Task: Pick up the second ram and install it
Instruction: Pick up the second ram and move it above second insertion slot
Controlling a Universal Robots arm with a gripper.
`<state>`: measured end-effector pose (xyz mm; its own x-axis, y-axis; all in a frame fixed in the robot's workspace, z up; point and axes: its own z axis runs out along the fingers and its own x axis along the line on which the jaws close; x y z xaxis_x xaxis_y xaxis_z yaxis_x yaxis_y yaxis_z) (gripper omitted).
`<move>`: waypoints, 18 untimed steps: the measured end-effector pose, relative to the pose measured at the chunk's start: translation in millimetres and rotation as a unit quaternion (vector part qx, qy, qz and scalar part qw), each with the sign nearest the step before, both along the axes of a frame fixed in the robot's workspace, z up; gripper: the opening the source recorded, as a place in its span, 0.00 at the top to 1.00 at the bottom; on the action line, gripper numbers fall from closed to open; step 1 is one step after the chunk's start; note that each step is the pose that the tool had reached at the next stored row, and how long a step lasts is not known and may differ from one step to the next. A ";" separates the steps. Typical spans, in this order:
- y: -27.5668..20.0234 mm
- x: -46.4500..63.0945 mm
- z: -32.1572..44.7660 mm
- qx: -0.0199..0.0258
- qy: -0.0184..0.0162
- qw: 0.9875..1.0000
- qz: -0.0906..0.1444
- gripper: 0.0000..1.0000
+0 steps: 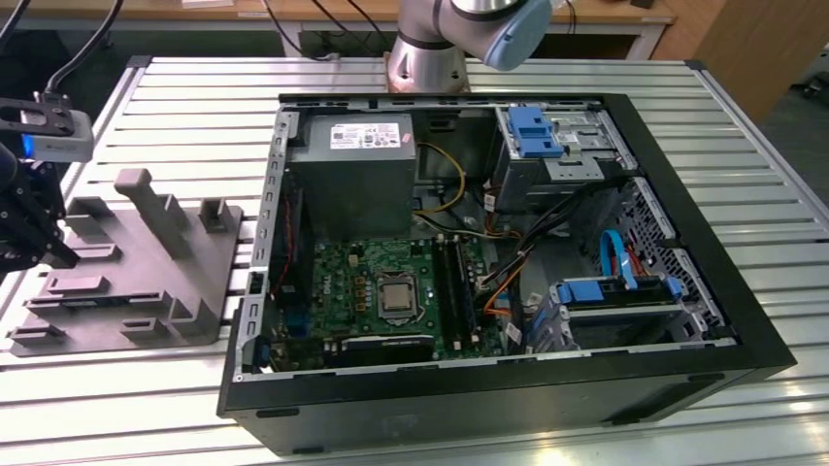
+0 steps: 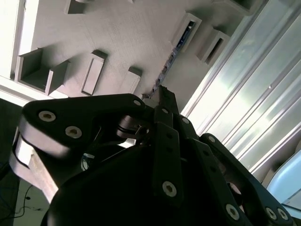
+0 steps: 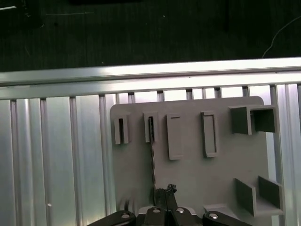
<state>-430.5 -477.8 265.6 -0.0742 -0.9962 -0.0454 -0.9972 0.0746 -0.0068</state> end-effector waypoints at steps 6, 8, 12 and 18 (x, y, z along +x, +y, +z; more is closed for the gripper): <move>-1.2 -2.4 -7.0 0.000 0.000 1.000 0.005 0.90; -1.4 -2.8 -10.3 0.000 0.000 1.000 0.006 0.90; -1.4 -3.2 -16.0 0.000 0.000 1.000 0.008 0.90; -1.4 -3.5 -21.3 0.000 0.000 1.000 0.010 0.90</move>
